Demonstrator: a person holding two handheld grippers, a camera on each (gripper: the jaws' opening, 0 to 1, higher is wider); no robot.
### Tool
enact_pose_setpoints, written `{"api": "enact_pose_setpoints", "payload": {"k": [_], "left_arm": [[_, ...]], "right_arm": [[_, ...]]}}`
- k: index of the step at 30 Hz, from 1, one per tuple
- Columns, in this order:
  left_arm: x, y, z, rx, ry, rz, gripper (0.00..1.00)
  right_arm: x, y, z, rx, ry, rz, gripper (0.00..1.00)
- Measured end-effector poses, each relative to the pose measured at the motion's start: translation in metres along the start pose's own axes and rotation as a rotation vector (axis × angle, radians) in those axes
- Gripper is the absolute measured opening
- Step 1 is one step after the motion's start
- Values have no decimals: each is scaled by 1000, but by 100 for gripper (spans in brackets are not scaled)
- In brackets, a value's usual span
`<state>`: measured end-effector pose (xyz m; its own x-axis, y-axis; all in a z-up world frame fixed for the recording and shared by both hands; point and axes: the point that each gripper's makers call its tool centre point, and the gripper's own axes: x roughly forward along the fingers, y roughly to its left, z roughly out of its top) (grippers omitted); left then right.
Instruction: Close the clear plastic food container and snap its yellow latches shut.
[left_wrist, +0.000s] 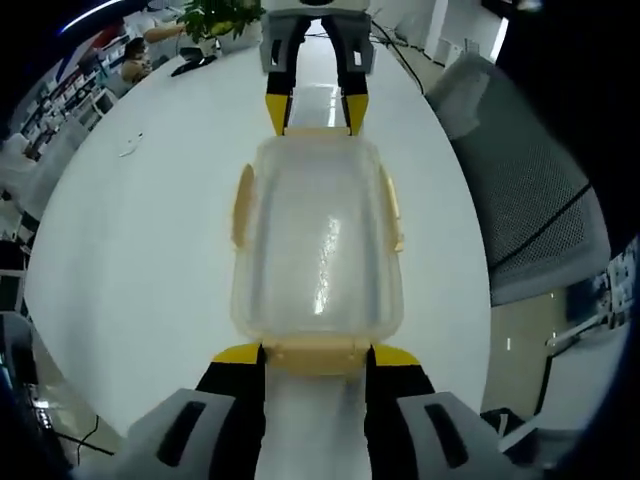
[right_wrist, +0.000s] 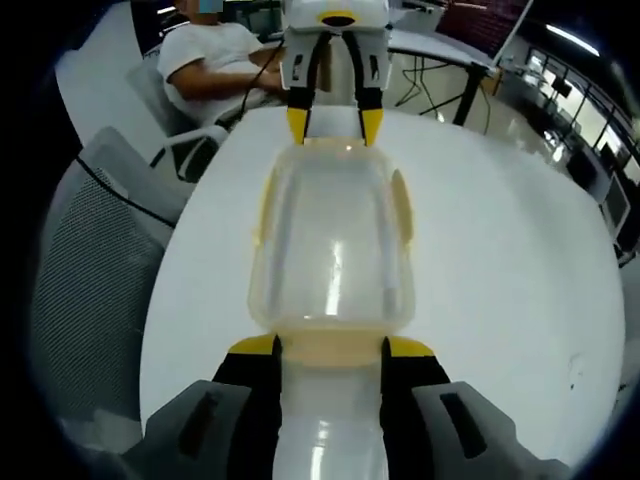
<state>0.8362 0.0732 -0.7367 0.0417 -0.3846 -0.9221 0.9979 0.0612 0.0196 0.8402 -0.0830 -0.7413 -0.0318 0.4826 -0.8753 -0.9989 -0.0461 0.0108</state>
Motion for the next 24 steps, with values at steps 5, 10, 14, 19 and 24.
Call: {"api": "enact_pose_setpoints", "payload": {"k": [5, 10, 14, 19, 24], "left_arm": [[-11, -1, 9, 8, -11, 10, 32], [-15, -2, 17, 14, -27, 10, 32], [-20, 2, 28, 42, -40, 37, 32], [-24, 2, 39, 45, -58, 43, 32], [-24, 1, 51, 37, -82, 39, 32]], "right_arm": [[-13, 3, 2, 6, -11, -3, 34], [-25, 6, 0, 5, -16, -4, 34], [-35, 6, -3, 7, -19, -16, 34], [-48, 8, -8, -5, -22, -33, 34], [-58, 9, -15, -15, -14, -49, 34]]}}
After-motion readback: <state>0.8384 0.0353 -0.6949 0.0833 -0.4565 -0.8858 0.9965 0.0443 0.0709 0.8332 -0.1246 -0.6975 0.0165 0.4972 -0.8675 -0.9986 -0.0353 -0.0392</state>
